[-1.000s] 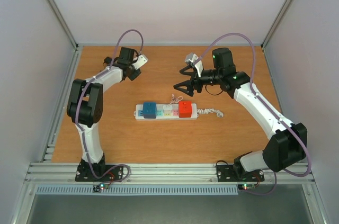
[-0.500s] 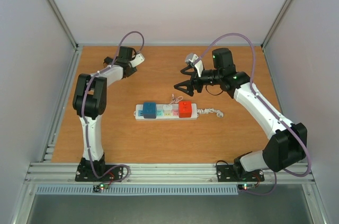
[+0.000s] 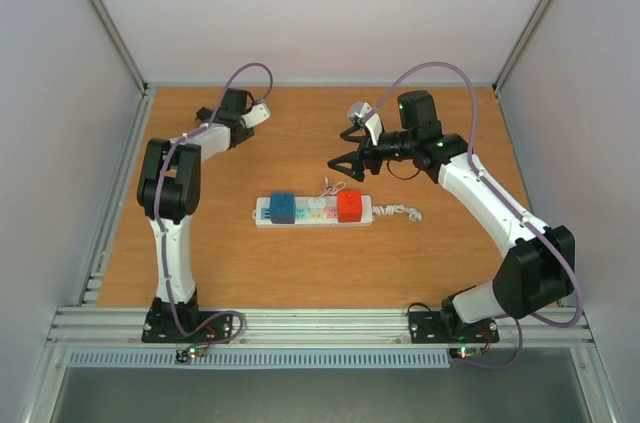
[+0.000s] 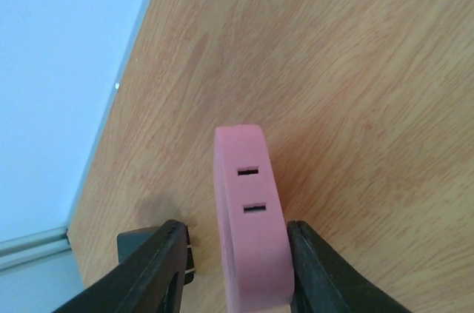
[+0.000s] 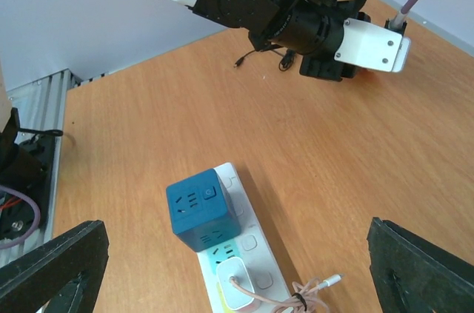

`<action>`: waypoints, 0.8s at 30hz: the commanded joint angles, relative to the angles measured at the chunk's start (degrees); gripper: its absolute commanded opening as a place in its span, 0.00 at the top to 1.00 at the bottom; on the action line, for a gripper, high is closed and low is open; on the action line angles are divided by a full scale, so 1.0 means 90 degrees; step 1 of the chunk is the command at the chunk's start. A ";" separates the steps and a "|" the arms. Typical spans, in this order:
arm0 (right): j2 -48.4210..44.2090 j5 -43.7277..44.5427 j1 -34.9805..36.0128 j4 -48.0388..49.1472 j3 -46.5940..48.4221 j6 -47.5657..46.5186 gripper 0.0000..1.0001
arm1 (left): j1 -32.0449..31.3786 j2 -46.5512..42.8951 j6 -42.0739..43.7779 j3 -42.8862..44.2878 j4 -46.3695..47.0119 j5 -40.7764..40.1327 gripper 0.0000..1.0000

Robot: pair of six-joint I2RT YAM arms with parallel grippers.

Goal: Pull the plug off the socket

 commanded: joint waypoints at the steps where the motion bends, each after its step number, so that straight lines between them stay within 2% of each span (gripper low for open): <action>1: 0.0078 -0.0033 -0.0020 -0.0097 0.0226 -0.0104 0.04 | 0.0048 -0.0079 0.0051 -0.0110 0.0092 0.0142 0.57; 8: 0.0188 -0.0058 -0.0038 -0.0141 0.0387 -0.0104 0.03 | 0.0047 -0.0477 -0.0145 -0.0213 -0.0175 0.0510 0.34; 15: 0.0182 -0.0010 -0.0102 0.0136 0.0443 0.0116 0.02 | 0.0056 -0.1136 -0.0565 -0.0320 -0.0676 0.1018 0.01; 24: -0.0128 0.0610 -0.0176 0.0775 0.0442 0.0600 0.02 | 0.0114 -0.2457 -0.1610 -0.0554 -0.1243 0.2484 0.00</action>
